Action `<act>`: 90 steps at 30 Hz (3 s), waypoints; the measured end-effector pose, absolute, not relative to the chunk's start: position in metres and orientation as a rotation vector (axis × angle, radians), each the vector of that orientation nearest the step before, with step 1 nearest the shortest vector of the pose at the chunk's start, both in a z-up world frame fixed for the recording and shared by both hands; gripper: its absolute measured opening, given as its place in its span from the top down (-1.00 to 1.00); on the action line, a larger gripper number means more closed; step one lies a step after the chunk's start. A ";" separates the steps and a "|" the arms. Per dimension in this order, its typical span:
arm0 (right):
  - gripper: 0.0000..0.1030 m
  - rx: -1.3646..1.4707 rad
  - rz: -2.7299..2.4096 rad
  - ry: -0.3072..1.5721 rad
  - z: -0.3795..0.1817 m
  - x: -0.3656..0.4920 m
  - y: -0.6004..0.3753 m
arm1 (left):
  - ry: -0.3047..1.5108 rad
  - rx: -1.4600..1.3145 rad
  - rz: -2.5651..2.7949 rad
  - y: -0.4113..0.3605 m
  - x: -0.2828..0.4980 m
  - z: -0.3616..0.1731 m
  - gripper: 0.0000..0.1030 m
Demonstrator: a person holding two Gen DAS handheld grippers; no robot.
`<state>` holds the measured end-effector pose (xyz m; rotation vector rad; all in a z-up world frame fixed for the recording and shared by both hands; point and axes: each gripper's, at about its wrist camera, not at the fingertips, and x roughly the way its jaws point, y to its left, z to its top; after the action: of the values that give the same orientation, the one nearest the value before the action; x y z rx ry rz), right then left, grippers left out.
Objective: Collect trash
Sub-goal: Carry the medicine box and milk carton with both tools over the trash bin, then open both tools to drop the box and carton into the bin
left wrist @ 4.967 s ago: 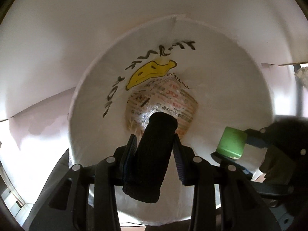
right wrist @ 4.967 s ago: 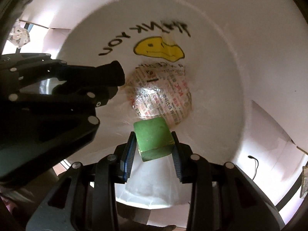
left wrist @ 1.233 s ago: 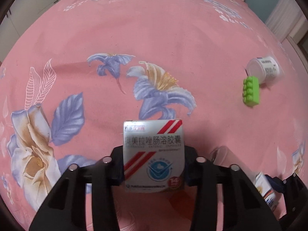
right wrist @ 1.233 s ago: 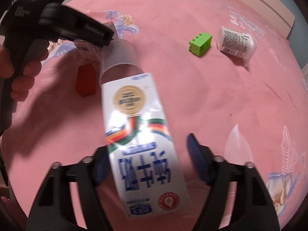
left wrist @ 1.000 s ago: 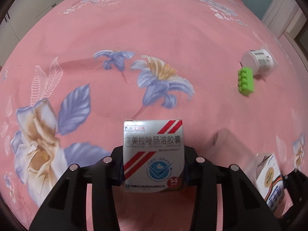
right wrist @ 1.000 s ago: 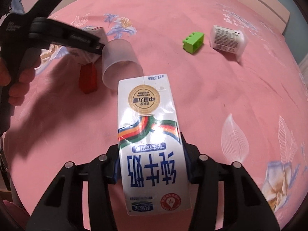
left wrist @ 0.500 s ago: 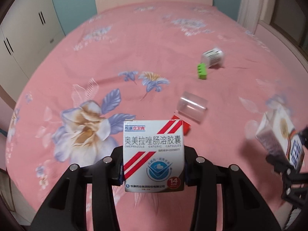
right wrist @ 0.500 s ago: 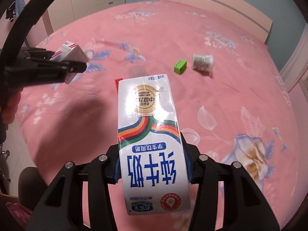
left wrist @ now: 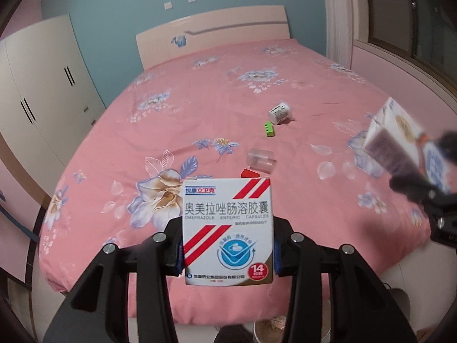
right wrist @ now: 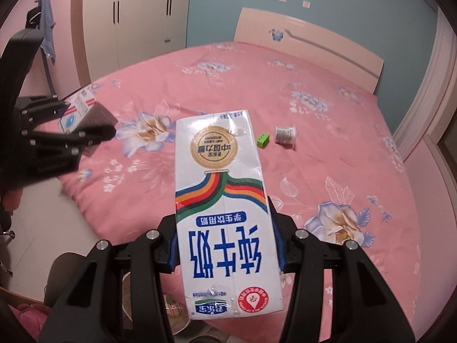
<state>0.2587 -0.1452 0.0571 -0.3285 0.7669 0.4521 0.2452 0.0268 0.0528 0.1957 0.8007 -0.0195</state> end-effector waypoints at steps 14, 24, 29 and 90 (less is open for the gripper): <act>0.03 -0.298 0.469 0.725 0.085 0.177 -0.158 | 0.754 0.260 -0.059 0.011 0.148 0.060 0.13; 0.03 -0.306 0.500 0.796 0.043 0.142 -0.147 | 0.851 0.277 -0.102 0.005 0.118 0.007 0.13; 0.03 -0.309 0.515 0.864 0.008 0.133 -0.140 | 0.926 0.273 -0.115 0.005 0.113 -0.030 0.13; 0.03 -0.227 0.489 1.685 -0.403 0.174 -0.100 | 1.720 -0.068 -0.173 0.006 0.174 -0.400 0.13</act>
<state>0.1740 -0.1005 -0.4033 -0.2270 1.6847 0.4890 0.1741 0.0061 -0.4003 -0.0676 1.7196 -0.1731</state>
